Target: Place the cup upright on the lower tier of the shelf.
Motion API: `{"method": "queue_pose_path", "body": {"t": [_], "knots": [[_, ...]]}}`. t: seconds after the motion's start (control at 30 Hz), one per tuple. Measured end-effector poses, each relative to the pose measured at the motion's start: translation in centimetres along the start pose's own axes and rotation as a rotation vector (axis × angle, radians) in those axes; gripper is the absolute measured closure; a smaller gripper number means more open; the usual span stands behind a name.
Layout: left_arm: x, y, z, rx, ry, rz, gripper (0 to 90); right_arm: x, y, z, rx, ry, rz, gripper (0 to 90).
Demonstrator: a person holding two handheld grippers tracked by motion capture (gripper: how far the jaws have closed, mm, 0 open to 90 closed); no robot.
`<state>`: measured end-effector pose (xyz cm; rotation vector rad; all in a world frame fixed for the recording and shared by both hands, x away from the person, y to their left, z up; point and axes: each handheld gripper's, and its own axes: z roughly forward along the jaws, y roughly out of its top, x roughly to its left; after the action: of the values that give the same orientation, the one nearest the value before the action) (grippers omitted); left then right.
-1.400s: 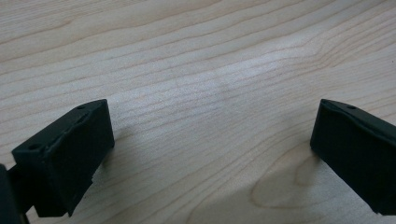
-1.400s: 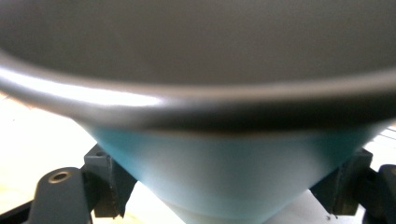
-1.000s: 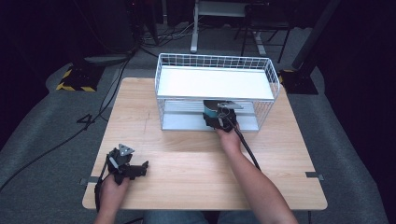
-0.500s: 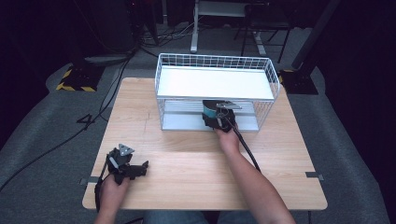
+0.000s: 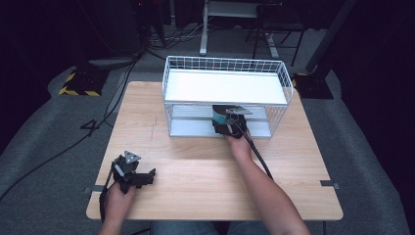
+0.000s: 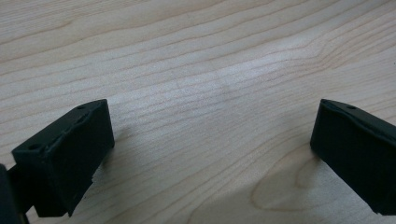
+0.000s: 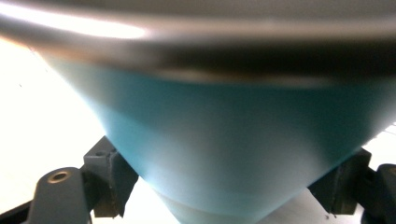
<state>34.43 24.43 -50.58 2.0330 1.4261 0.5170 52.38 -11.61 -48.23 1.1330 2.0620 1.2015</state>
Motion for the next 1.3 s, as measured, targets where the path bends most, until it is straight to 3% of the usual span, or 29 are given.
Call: {"method": "queue_pose_path", "body": {"t": [0.1, 0.53, 0.9, 1.3], "knots": [[0.0, 0.0, 0.0, 0.000, 0.000, 0.000, 0.0, -0.1, 0.0, -0.1, 0.000, -0.005, -0.015, 16.0], [0.0, 0.0, 0.0, 0.000, 0.001, 0.000, 0.0, -0.8, 0.1, -2.2, 0.006, 0.020, -0.001, 11.3], [0.0, 0.0, 0.0, 0.000, 0.001, 0.000, 0.1, -0.5, -0.5, -5.6, 0.040, 0.070, -0.011, 10.8], [0.0, 0.0, 0.0, 0.000, 0.002, -0.002, 0.1, -1.4, -1.1, -10.0, 0.026, 0.107, -0.015, 12.0]]}}
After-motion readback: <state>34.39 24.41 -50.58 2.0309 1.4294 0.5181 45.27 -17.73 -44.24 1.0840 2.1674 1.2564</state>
